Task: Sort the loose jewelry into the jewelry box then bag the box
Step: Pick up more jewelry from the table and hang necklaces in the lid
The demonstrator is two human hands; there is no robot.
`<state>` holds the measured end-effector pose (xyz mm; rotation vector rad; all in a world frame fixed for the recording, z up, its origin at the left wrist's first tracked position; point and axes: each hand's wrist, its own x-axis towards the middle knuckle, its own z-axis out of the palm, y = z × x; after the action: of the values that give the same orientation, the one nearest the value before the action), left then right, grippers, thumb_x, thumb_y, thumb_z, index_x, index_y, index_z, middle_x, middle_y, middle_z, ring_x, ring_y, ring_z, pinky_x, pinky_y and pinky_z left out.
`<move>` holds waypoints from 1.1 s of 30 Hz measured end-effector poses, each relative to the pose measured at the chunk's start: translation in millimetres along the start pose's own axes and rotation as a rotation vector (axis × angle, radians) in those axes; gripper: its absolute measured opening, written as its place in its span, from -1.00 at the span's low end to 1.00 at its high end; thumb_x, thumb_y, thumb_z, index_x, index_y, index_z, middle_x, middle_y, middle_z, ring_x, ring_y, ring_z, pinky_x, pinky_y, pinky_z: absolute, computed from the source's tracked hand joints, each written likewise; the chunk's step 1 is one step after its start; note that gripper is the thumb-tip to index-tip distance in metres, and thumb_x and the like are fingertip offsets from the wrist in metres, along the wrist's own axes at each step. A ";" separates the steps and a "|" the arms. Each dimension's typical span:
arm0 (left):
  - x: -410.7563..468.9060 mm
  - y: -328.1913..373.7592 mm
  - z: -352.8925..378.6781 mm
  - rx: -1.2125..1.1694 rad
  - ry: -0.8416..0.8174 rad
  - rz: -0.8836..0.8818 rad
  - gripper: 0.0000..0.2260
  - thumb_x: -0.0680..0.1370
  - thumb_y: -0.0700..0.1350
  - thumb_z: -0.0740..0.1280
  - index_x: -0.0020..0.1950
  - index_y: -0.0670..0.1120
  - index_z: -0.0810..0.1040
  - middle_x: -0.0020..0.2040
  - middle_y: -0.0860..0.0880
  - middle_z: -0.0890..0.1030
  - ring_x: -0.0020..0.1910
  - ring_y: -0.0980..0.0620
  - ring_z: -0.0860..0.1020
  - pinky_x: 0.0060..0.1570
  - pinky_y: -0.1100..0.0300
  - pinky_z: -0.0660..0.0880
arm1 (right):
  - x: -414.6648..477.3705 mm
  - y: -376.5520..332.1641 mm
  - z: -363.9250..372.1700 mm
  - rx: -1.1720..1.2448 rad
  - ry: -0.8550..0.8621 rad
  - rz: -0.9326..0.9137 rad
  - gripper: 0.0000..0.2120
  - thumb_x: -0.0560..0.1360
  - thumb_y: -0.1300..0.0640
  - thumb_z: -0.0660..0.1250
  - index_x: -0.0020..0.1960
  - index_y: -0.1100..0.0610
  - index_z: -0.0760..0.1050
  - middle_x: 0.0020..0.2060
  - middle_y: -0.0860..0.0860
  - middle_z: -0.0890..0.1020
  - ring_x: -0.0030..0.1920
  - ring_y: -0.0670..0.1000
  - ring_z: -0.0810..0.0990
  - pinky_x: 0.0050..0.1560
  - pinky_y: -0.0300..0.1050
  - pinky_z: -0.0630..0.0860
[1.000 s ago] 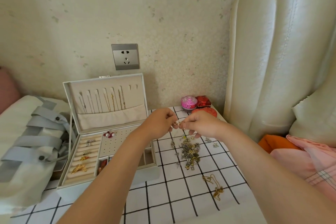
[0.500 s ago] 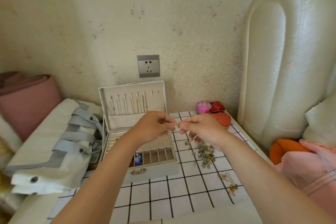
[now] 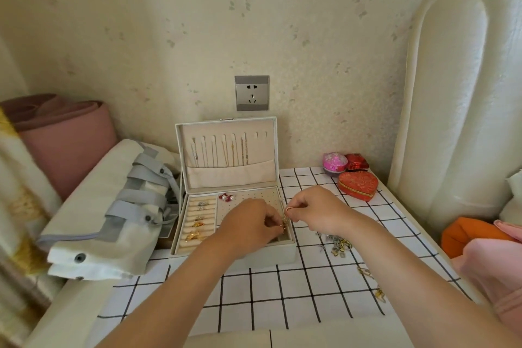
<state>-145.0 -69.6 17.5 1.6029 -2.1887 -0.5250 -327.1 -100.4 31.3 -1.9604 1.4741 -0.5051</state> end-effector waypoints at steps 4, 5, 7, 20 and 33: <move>0.1 -4.7 -4.4 0.016 -0.085 0.072 -0.88 0.52 0.02 0.41 0.02 0.10 0.70 -0.18 0.20 0.54 -0.13 0.20 0.48 -0.06 0.25 0.46 | 6.5 -1.9 2.3 -0.081 -0.098 -0.023 -0.88 0.58 0.09 0.34 -0.05 -0.06 0.65 -0.22 -0.17 0.61 -0.26 -0.20 0.51 -0.20 -0.25 0.41; -0.3 -7.0 -5.7 0.007 -0.104 0.069 -0.87 0.53 0.00 0.40 0.05 0.11 0.69 -0.16 0.21 0.54 -0.12 0.21 0.49 -0.04 0.25 0.48 | 7.5 -2.8 3.1 -0.124 -0.117 -0.033 -0.88 0.58 0.09 0.34 -0.02 -0.05 0.65 -0.21 -0.19 0.60 -0.21 -0.17 0.53 -0.16 -0.23 0.41; -1.3 -11.0 -8.9 -0.042 -0.103 0.032 -0.86 0.53 -0.02 0.39 0.06 0.15 0.66 -0.11 0.21 0.55 -0.10 0.20 0.54 -0.03 0.20 0.55 | 9.5 -4.8 5.6 -0.234 -0.149 -0.048 -0.85 0.59 0.09 0.33 0.07 -0.01 0.66 -0.13 -0.16 0.60 -0.07 -0.11 0.55 -0.04 -0.20 0.41; -4.3 -21.5 -3.5 0.130 -0.001 0.152 -0.81 0.52 0.05 0.38 0.12 0.12 0.61 0.04 0.10 0.48 0.10 0.11 0.34 0.11 0.16 0.41 | 6.3 -18.7 10.7 -0.443 -0.045 -0.101 -0.86 0.40 -0.02 0.50 -0.05 -0.12 0.68 -0.27 -0.23 0.58 -0.14 -0.15 0.57 -0.09 -0.15 0.54; -4.7 -23.8 -0.5 0.178 -0.009 0.193 -0.68 0.54 0.07 0.34 0.29 0.14 0.51 0.08 0.08 0.46 0.13 0.08 0.34 0.12 0.12 0.42 | 2.0 -7.0 11.2 -0.467 0.002 -0.175 -0.86 0.52 -0.08 0.33 -0.08 -0.12 0.66 -0.20 -0.16 0.60 -0.17 -0.10 0.55 -0.19 -0.15 0.45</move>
<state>-124.1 -71.7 5.6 1.4525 -2.4225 -0.2881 -314.4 -98.2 27.7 -2.4653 1.5299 -0.2470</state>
